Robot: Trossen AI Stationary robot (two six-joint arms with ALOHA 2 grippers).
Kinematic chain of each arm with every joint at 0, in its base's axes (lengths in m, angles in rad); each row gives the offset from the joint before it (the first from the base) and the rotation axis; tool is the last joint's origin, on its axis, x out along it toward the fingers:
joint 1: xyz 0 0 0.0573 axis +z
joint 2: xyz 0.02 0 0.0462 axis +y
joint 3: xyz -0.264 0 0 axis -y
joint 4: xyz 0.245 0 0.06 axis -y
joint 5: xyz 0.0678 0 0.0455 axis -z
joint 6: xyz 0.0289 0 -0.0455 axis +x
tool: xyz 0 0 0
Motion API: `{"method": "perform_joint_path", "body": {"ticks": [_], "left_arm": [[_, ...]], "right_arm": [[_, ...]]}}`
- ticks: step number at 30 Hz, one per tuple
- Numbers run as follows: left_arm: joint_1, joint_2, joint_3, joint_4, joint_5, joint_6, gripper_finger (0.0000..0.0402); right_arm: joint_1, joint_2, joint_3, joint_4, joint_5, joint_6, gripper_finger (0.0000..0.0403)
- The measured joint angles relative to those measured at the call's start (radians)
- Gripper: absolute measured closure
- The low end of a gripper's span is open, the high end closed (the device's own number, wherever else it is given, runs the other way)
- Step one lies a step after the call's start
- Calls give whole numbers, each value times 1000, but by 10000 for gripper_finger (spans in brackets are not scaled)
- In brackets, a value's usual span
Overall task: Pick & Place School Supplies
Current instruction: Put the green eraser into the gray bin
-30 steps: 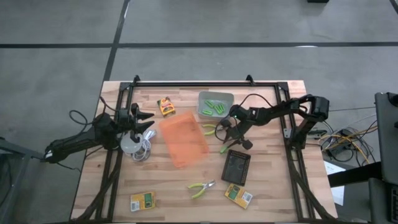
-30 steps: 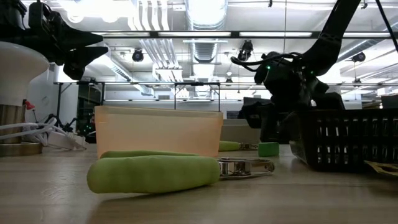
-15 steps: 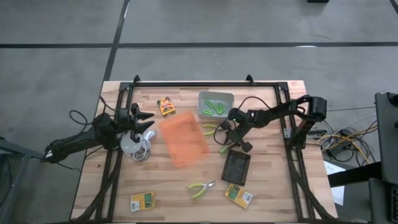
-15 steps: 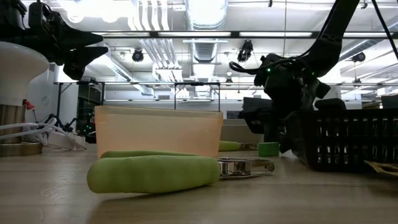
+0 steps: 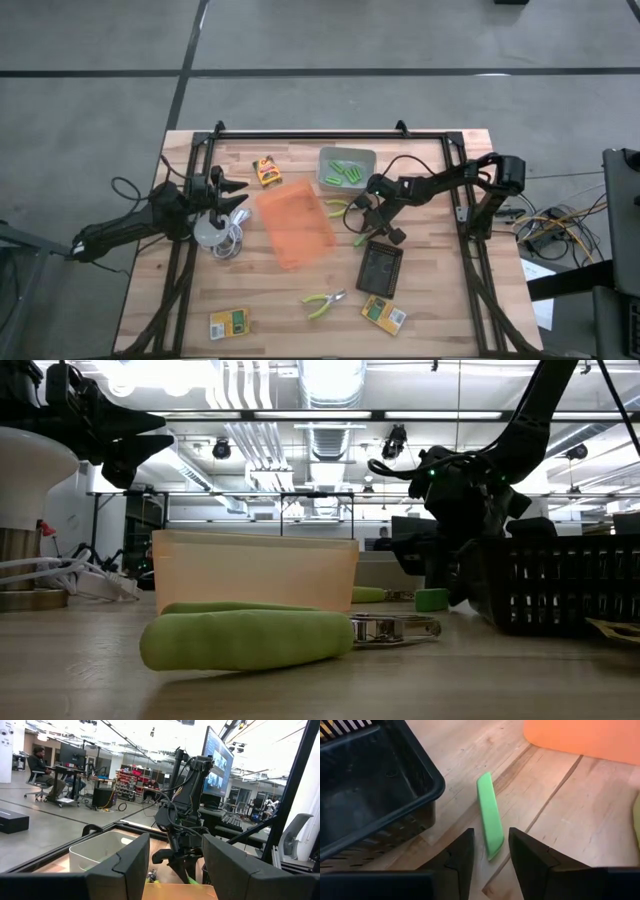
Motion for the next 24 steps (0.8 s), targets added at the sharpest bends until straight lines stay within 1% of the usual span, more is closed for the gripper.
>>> {"method": "perform_joint_path", "body": {"ticks": [11, 24], "left_arm": [[0, 0, 0, 0, 0, 0, 213], [0, 0, 0, 0, 0, 0, 214]], "right_arm": [[0, 0, 0, 0, 0, -3, 330], [0, -1, 0, -2, 0, 0, 351]]}}
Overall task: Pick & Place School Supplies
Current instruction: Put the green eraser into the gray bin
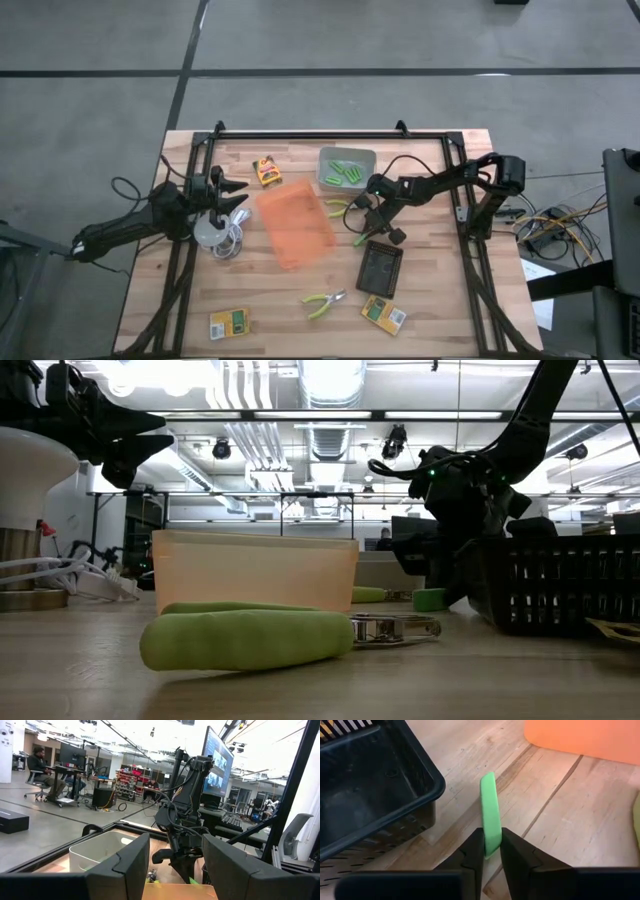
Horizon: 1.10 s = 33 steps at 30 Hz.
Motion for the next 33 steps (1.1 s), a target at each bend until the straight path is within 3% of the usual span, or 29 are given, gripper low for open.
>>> {"method": "perform_joint_path", "body": {"ticks": [26, 33], "left_arm": [[0, 0, 0, 0, 0, 0, 213], [0, 0, 0, 0, 0, 0, 214]], "right_arm": [[-24, -9, 69, -8, 1, 39, 354], [-76, -87, 143, -119, 2, 50, 350]]}}
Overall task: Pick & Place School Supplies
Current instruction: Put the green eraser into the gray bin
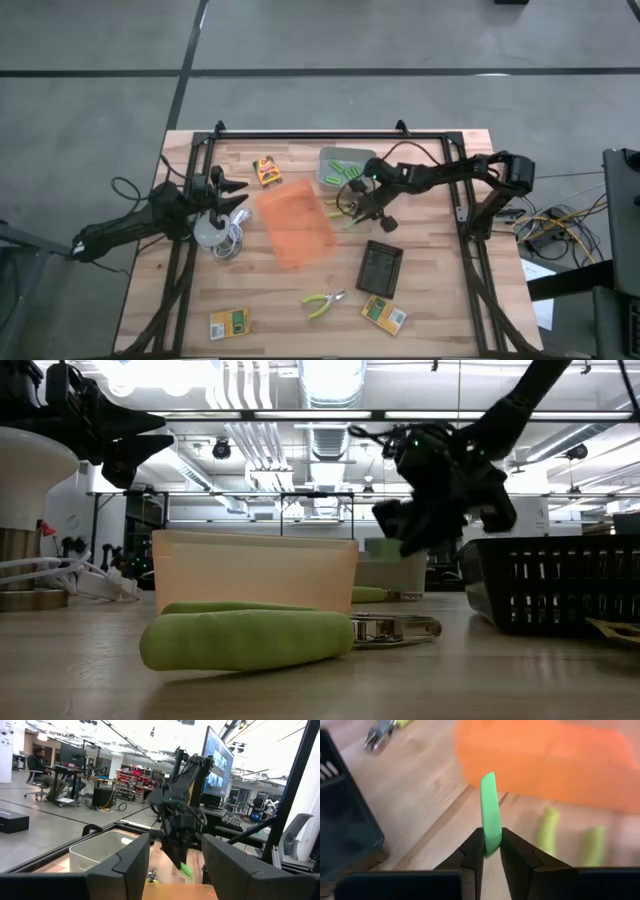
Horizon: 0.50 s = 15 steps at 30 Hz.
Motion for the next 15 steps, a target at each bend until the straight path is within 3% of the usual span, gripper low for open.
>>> {"method": "perform_joint_path", "body": {"ticks": [7, 13, 15], "left_arm": [[0, 0, 0, 0, 0, 0, 214], [0, 0, 0, 0, 0, 0, 213], [0, 0, 0, 0, 0, 0, 213]], "right_arm": [[-75, -148, 130, -188, 52, 131, 351], [-96, -205, 309, -371, 410, 218, 351], [-106, -198, 373, -429, 484, 280, 351]]}}
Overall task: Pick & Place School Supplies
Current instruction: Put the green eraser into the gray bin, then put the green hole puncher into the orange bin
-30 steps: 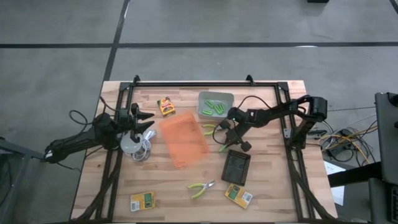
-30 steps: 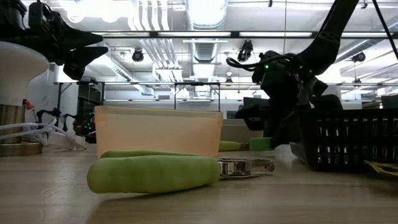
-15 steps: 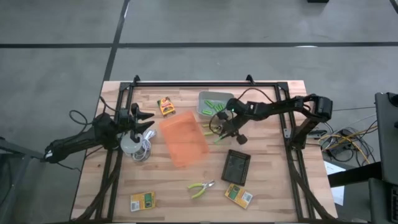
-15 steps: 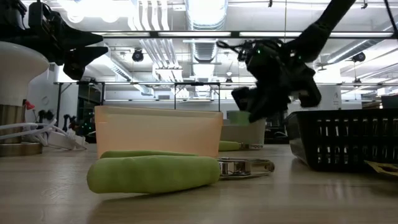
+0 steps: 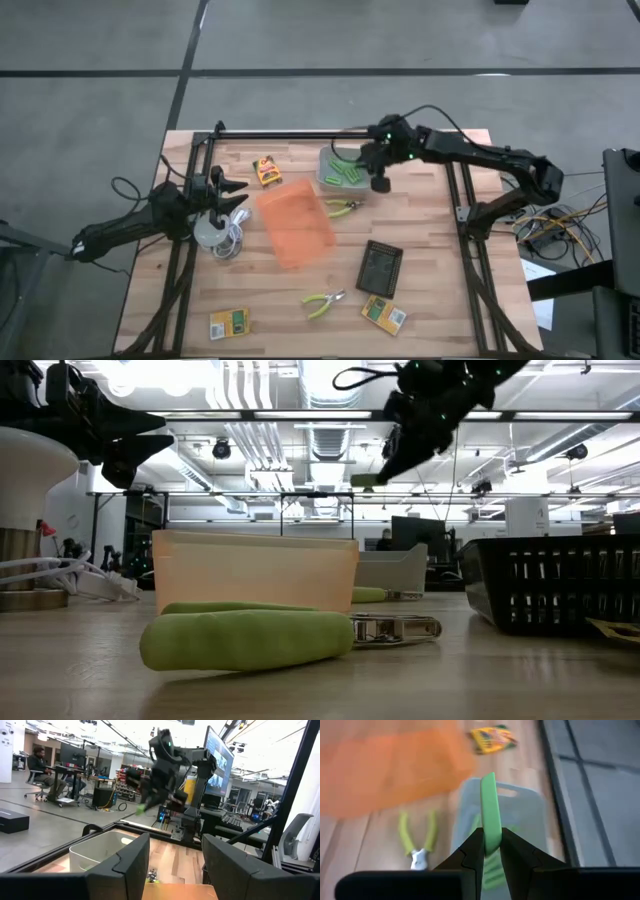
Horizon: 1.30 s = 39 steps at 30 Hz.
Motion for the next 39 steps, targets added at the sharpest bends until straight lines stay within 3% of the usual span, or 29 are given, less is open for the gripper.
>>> {"method": "perform_joint_path", "body": {"ticks": [6, 13, 26, 39], "left_arm": [[0, 0, 0, 0, 0, 0, 213], [0, 0, 0, 0, 0, 0, 214], [0, 0, 0, 0, 0, 0, 213], [0, 0, 0, 0, 0, 0, 213]], "right_arm": [[-65, 72, 146, -128, -95, 190, 351], [-113, 227, 196, -168, -99, 342, 351], [-114, 461, 201, -131, -95, 409, 351], [-113, 509, 204, -120, -67, 394, 305]]}}
